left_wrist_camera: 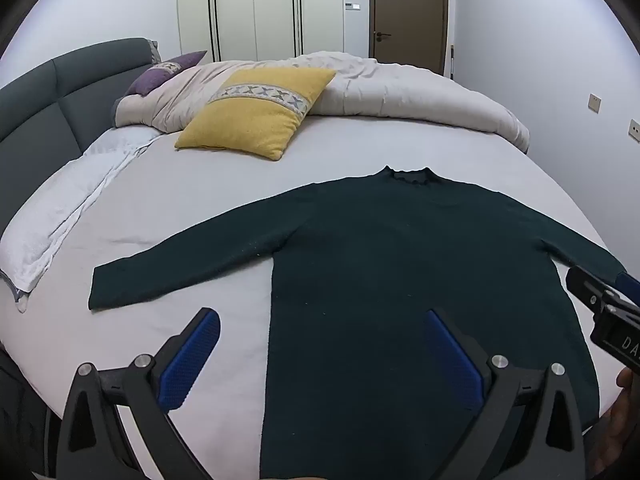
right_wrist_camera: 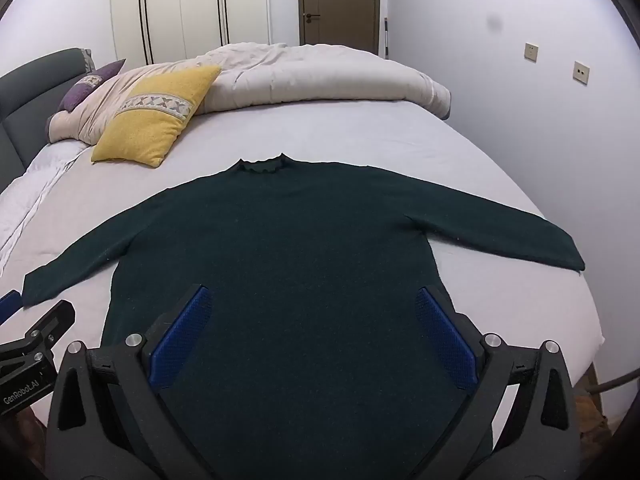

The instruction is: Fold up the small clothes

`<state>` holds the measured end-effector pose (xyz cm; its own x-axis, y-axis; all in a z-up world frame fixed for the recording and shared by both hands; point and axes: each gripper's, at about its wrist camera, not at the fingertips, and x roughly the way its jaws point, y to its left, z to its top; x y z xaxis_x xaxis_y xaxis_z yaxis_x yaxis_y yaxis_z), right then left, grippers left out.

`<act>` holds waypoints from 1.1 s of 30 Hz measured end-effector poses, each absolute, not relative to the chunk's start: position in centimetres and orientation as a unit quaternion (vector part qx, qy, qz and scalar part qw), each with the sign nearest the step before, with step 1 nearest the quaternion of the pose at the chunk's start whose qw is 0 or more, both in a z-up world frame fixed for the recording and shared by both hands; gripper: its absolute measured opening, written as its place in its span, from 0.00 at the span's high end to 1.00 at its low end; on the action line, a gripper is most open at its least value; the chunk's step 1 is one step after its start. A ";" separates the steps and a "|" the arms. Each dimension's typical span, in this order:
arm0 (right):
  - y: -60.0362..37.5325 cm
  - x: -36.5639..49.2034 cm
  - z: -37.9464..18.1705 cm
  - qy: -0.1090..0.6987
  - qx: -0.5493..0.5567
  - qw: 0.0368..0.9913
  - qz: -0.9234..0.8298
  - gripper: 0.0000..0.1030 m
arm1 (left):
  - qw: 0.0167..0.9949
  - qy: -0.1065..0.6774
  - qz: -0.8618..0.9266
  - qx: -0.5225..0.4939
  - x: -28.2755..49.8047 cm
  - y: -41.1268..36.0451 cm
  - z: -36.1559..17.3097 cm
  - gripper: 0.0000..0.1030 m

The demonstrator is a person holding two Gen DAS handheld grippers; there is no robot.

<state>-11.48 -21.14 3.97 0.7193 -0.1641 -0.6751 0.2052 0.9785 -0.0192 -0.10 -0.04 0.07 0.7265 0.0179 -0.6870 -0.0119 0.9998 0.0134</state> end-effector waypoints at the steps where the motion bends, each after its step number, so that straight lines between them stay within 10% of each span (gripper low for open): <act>1: -21.1 -11.5 4.0 0.362 0.028 0.926 -0.099 0.00 | 0.929 0.370 0.008 0.002 -0.1 0.0 0.1 0.00; 33: -20.1 -11.7 3.7 0.360 0.012 0.928 -0.097 0.00 | 0.927 0.374 0.007 0.001 -0.2 0.8 0.4 0.00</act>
<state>-11.66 -20.05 3.73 0.7214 -0.1717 -0.6709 0.1897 0.9807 -0.0470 -0.16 0.77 0.37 0.7205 0.0144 -0.6933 -0.0130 0.9999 0.0073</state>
